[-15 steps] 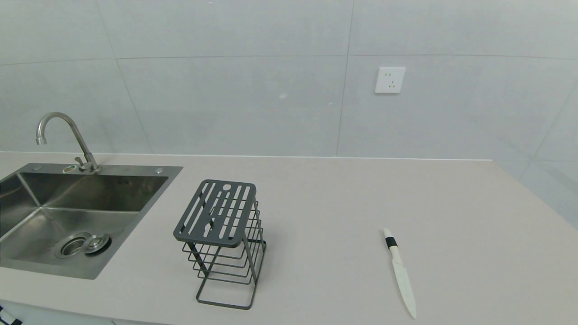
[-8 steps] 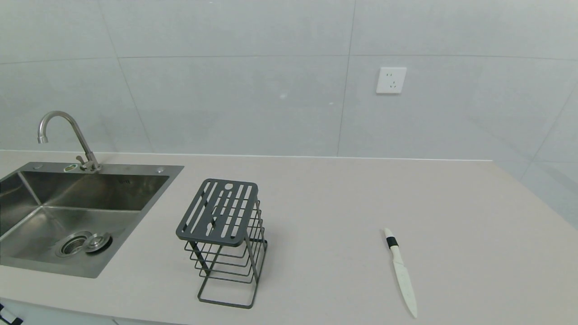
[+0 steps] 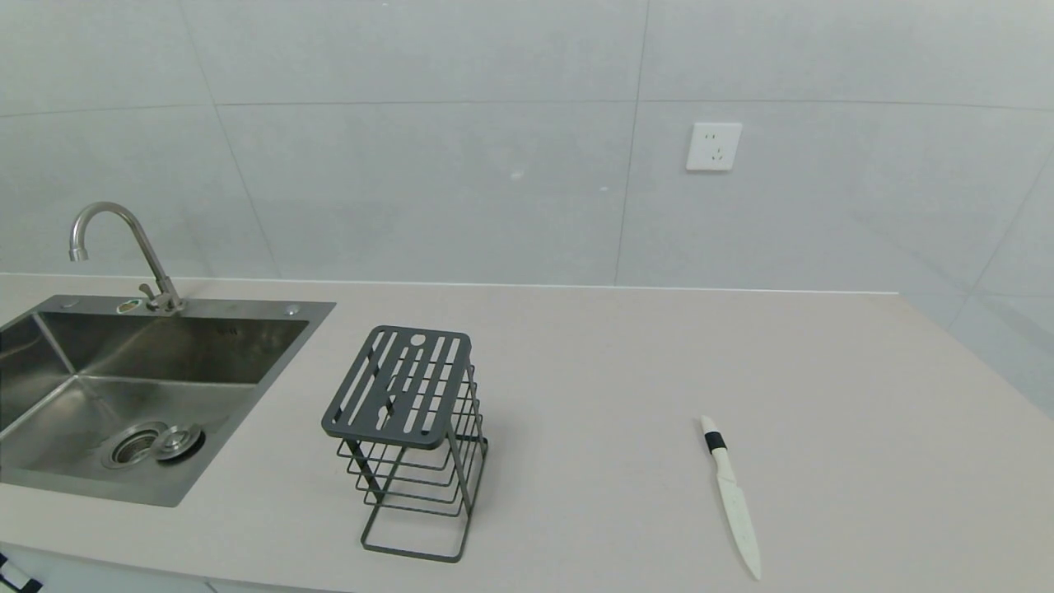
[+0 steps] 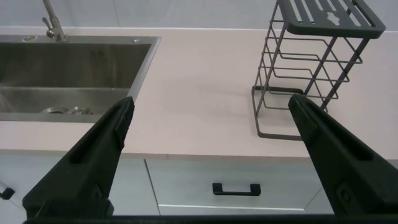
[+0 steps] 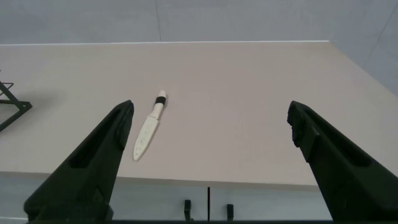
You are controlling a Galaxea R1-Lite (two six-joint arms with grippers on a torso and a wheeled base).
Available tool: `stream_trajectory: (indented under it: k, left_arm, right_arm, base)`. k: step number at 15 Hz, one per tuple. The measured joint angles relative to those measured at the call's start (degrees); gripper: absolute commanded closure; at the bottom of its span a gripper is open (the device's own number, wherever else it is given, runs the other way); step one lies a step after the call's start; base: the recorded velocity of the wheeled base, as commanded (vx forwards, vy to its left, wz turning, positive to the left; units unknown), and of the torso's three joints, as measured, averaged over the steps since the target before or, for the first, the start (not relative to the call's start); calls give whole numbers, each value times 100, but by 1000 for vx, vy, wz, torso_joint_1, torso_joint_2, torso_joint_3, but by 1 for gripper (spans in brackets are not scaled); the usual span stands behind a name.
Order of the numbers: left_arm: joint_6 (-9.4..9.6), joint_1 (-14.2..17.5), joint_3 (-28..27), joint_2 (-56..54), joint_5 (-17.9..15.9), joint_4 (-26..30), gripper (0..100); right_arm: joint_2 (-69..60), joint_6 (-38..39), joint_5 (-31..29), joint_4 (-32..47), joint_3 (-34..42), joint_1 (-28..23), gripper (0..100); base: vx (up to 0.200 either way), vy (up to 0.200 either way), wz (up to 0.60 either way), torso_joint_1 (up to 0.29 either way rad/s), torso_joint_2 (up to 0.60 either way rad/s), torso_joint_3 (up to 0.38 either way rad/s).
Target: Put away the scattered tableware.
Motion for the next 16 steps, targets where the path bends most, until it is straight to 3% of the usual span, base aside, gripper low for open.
stream_trajectory:
  k: [7,9,10,16]
  left_arm:
    - [-15,0,0,0,9,2,0]
    - [-7,0,0,0,4,2,0]
    - [-10,0,0,0,1,2,0]
    - [-7,0,0,0,1,5,0]
  right_arm:
    - [0,-17,39,-245,5,-5,0]
    - [2,-35,193,-1504,-67,-10,0]
    - [21,-46,422,-1731,-185,-10,0]
    - [1342,-49,1541,-113,-1330,202,0]
  base:
    - [0,0,0,0,0,0]
    - [0,0,0,0,0,0]
    - [0,0,0,0,0,0]
    - [0,0,0,0,0,0]
